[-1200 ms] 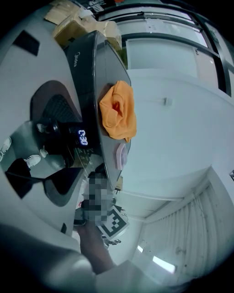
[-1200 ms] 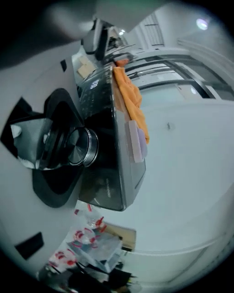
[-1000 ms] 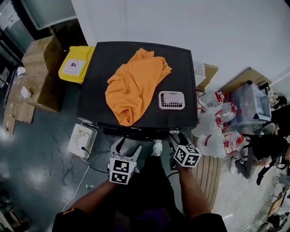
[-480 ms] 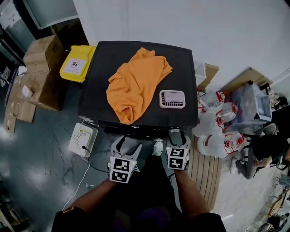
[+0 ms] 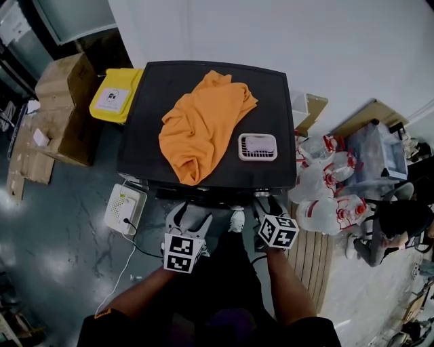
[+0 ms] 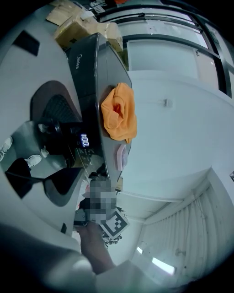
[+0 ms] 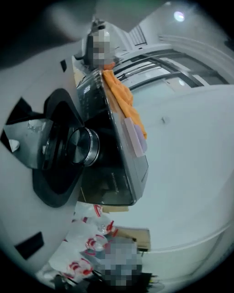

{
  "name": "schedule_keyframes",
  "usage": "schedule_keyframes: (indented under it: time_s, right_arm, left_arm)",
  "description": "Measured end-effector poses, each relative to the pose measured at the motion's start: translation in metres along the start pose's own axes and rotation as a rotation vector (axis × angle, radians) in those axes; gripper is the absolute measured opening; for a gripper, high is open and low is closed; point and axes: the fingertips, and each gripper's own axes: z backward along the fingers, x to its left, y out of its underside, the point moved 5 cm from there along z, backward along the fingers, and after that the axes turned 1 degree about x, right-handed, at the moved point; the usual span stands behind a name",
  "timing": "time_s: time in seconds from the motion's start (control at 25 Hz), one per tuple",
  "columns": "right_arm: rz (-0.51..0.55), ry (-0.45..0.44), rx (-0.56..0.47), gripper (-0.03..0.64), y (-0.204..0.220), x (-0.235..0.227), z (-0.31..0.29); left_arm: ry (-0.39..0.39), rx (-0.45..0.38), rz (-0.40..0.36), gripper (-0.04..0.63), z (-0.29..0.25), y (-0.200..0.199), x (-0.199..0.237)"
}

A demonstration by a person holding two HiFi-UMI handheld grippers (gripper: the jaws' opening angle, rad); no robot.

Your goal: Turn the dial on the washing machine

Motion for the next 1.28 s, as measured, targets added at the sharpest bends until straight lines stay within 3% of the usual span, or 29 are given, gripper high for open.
schedule_keyframes:
  time_s: [0.12, 0.24, 0.36, 0.52, 0.64, 0.76, 1.08, 1.16, 1.28]
  right_arm:
    - [-0.056, -0.051, 0.002, 0.273, -0.001, -0.003, 0.000]
    - [-0.005, -0.030, 0.009, 0.276, -0.001, -0.002, -0.001]
    - [0.141, 0.046, 0.020, 0.290, -0.001, 0.004, -0.001]
    - [0.441, 0.199, 0.039, 0.295, -0.003, 0.020, 0.001]
    - [0.520, 0.255, 0.050, 0.292, -0.005, 0.025, -0.001]
    - [0.466, 0.240, 0.044, 0.276, -0.005, 0.022, -0.002]
    - [0.041, 0.003, -0.013, 0.275, -0.003, 0.001, 0.000]
    - [0.019, -0.029, -0.007, 0.275, -0.003, -0.001, -0.001]
    - [0.092, 0.002, 0.021, 0.276, -0.004, 0.001, -0.001]
  left_arm:
    - [0.003, 0.002, 0.004, 0.299, -0.002, -0.001, -0.001]
    - [0.004, 0.001, 0.003, 0.299, -0.003, -0.001, -0.001]
    - [0.000, -0.001, 0.001, 0.299, -0.004, -0.001, -0.001]
    - [-0.011, -0.003, 0.004, 0.299, -0.002, -0.002, 0.002]
    - [-0.014, -0.005, 0.008, 0.299, -0.002, -0.001, 0.004]
    - [-0.016, -0.006, 0.011, 0.299, -0.001, -0.001, 0.005]
    - [-0.005, -0.026, 0.019, 0.299, -0.001, -0.001, 0.006]
    - [-0.002, -0.022, 0.019, 0.299, -0.001, 0.000, 0.005]
    - [-0.002, -0.022, 0.014, 0.299, 0.000, -0.003, 0.005]
